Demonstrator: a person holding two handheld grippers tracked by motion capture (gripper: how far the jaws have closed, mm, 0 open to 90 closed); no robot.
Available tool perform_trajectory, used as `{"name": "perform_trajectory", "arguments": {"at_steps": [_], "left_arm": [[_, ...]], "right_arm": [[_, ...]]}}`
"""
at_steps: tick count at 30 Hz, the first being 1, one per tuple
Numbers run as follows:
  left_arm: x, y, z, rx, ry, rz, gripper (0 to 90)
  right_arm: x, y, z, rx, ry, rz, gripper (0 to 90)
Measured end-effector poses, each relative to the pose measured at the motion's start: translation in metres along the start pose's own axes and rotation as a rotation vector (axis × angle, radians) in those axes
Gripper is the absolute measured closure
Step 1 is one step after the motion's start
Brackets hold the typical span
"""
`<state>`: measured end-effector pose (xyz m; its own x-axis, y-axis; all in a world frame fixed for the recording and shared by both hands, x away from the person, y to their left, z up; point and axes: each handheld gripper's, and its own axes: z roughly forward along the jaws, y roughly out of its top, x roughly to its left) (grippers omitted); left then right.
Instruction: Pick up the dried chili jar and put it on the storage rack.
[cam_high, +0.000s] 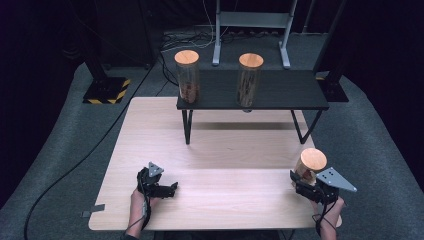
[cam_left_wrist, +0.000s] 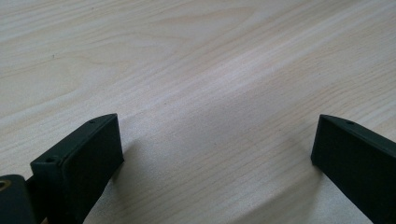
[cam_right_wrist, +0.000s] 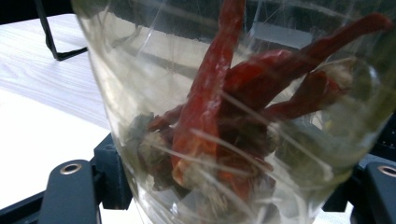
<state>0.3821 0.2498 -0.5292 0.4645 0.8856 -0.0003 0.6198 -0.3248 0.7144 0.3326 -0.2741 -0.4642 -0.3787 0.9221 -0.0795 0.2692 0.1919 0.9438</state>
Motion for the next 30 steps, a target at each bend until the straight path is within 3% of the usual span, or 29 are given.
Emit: {"name": "perform_trajectory", "arguments": {"at_steps": [15, 30], "left_arm": [[0.000, 0.000, 0.000, 0.000, 0.000, -0.001, 1.2], [0.000, 0.000, 0.000, 0.000, -0.001, 0.000, 1.3]], "right_arm": [[-0.001, 0.014, 0.010, 0.003, 0.014, -0.032, 24.5], [-0.006, 0.027, 0.020, -0.017, 0.019, -0.006, 24.5]]}}
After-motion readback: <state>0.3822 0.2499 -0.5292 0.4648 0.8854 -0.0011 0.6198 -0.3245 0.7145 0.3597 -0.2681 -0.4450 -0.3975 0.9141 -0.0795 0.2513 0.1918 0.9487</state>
